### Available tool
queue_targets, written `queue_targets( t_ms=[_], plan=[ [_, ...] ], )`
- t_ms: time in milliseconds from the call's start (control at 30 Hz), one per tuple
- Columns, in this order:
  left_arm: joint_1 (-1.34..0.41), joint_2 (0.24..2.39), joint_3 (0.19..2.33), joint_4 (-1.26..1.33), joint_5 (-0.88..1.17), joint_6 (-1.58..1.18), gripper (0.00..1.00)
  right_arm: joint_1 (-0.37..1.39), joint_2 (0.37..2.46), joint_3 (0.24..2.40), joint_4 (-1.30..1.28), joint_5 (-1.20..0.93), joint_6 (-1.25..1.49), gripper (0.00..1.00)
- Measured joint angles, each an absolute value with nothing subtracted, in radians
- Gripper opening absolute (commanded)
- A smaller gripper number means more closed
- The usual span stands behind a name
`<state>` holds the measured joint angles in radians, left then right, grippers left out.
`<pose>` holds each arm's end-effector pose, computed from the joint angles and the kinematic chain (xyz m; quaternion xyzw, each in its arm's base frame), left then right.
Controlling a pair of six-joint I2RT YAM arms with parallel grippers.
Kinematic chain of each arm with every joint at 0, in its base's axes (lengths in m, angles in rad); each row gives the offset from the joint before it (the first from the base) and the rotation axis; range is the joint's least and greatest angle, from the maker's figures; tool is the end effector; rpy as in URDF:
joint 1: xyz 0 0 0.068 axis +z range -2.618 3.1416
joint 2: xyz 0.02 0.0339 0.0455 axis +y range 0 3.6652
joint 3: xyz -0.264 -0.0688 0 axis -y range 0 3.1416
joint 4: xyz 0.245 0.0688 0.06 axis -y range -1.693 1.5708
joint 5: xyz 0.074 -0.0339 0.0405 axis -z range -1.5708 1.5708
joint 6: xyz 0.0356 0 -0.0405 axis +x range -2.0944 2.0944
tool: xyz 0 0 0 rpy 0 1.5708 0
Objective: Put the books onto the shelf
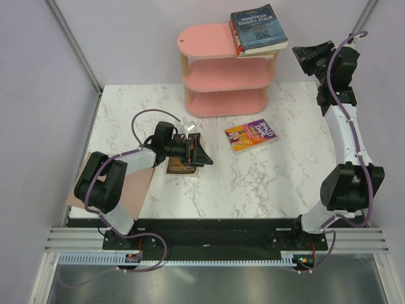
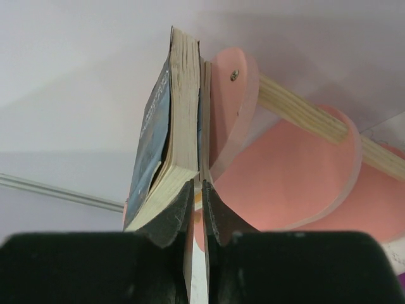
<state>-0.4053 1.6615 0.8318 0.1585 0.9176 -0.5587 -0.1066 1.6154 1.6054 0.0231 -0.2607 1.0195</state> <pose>0.2907 -0.1555 0.1767 0.1301 0.8198 -0.5341 0.1605 0.3845 -0.0319 0.4362 0.2935 0.6384 0.3930 0.5932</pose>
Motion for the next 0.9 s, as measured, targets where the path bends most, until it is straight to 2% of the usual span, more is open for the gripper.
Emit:
queue_targets(
  t_ms=[400, 900],
  plan=[
    [-0.405, 1.662, 0.832, 0.158, 0.918, -0.559, 1.00, -0.105, 1.758, 1.757, 0.002, -0.265, 1.001, 0.15],
    [-0.405, 1.662, 0.832, 0.158, 0.918, -0.558, 1.00, -0.064, 1.824, 1.880, -0.024, -0.292, 0.998, 0.16]
  ],
)
